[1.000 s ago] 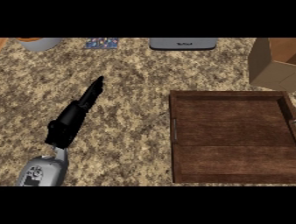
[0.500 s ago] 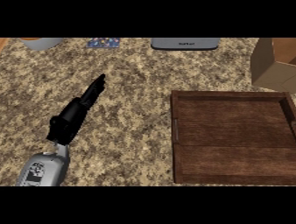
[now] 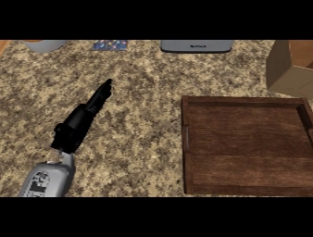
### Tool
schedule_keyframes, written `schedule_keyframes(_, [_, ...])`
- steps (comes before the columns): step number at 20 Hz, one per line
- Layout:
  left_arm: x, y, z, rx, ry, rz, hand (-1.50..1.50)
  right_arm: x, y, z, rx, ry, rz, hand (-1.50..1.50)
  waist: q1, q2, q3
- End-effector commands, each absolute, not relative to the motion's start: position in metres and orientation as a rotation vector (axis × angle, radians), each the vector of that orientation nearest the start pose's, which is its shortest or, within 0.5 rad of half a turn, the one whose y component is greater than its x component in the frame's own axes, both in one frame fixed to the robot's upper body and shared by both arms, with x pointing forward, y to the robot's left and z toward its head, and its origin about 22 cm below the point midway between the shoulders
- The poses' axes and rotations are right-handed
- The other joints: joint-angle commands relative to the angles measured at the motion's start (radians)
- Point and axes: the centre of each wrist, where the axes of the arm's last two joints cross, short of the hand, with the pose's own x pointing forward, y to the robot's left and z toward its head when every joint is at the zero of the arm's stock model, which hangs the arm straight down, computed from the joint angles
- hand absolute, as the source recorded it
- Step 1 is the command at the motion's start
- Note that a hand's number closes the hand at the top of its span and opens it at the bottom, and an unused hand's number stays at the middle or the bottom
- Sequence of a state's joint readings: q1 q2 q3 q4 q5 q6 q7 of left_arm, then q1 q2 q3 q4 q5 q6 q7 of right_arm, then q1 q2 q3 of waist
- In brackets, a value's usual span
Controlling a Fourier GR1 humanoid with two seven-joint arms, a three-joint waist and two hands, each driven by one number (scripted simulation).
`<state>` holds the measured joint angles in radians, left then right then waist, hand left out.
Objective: Pick the cupcake from the tray and place it in the cardboard box
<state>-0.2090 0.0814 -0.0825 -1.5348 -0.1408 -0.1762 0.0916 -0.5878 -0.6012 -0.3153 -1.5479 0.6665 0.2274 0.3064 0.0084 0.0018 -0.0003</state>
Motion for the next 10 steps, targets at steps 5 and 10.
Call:
schedule_keyframes(5, [0.298, 0.201, 0.043, -0.053, -1.613, -0.452, 0.00, 0.364, -0.393, 0.248, -1.304, -1.444, 0.556, 1.50, 0.004, 0.004, 0.000])
schedule_keyframes(10, [0.279, 0.196, 0.048, -0.076, -1.595, -0.465, 0.00, 0.400, -0.387, 0.236, -1.332, -1.381, 0.616, 1.50, 0.024, 0.006, 0.001])
